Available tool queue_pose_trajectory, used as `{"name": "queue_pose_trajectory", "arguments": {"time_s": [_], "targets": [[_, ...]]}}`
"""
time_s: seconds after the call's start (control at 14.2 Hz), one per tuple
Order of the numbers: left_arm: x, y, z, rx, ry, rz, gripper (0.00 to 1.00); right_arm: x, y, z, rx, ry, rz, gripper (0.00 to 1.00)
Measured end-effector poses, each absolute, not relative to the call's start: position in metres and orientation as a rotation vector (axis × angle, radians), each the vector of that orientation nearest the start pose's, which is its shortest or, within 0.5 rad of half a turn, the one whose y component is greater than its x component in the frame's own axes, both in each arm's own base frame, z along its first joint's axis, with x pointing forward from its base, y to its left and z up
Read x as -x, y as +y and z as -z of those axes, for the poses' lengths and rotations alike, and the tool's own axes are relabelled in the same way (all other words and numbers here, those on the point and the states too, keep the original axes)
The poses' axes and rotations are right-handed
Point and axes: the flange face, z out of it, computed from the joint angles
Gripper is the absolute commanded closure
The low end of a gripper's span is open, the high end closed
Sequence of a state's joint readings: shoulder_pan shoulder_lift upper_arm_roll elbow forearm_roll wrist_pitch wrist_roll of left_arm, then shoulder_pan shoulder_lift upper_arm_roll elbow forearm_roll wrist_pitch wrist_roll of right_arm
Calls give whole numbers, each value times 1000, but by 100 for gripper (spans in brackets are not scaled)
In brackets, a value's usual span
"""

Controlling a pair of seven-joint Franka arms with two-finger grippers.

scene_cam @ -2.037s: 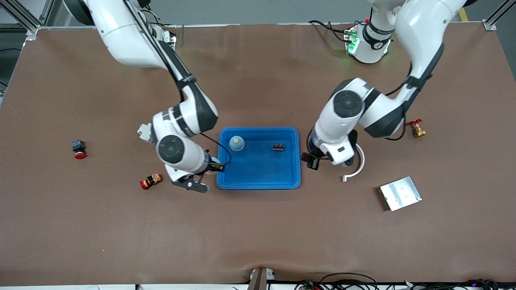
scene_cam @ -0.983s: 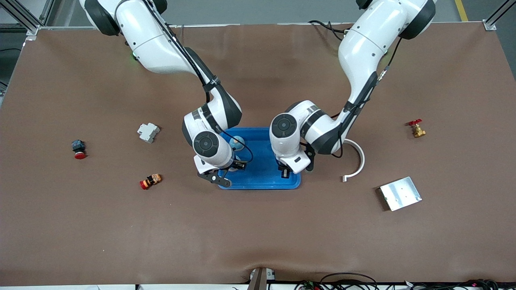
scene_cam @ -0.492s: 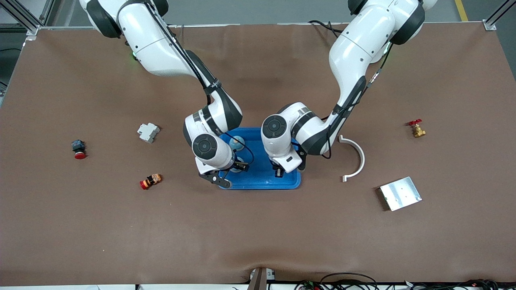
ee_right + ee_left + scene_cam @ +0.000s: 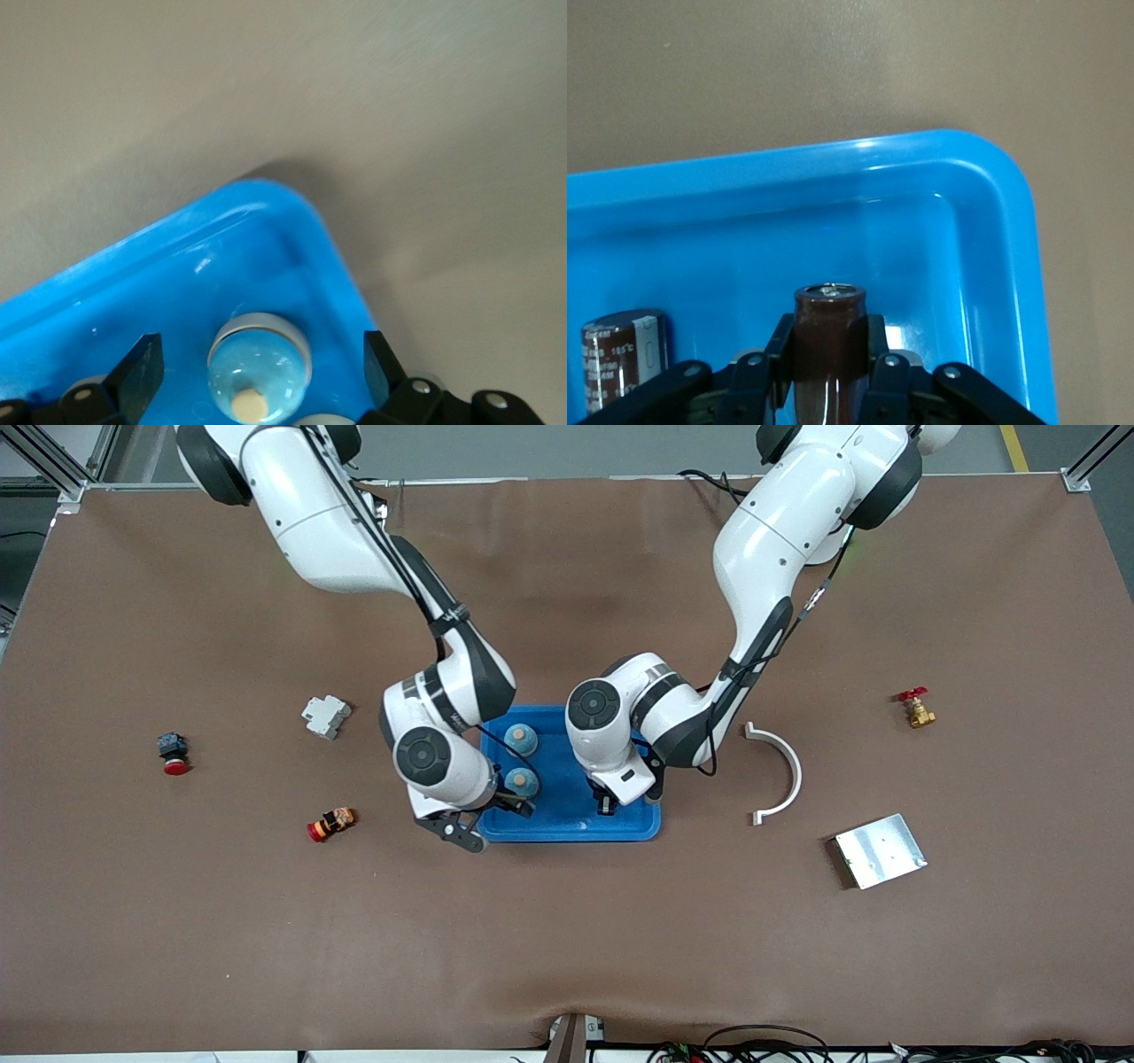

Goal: Place electrolytic capacitor and blue bell in tray
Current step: 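Open the right gripper and retract it while the left gripper releases the capacitor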

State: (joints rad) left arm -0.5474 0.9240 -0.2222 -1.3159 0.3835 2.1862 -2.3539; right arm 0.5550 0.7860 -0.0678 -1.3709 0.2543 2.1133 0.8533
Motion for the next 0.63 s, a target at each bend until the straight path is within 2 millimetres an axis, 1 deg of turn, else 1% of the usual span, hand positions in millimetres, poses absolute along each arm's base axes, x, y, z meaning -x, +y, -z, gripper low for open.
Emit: {"name": "queue_pose_trajectory", "arguments": {"time_s": [0.14,0.28,0.35,0.49,0.63], "targets": [[-564,-478,-179,2336,-2041,211,100,-650,329,-274,2940,722,-229,0],[-563,-480,-178,2340,-2038,214,100,-663,288,-304,2949,673,-233,0],[-563,-481,-178,2341,-2038,215,100,-667,264,-318,2963,634,-219,0],[-563,-481,-178,2341,-2038,215,100,-668,211,-345,3013,543,-186,0],[-563,-481,-178,2341,-2038,216,100,-659,158,-375,3062,456,-188,0]]}}
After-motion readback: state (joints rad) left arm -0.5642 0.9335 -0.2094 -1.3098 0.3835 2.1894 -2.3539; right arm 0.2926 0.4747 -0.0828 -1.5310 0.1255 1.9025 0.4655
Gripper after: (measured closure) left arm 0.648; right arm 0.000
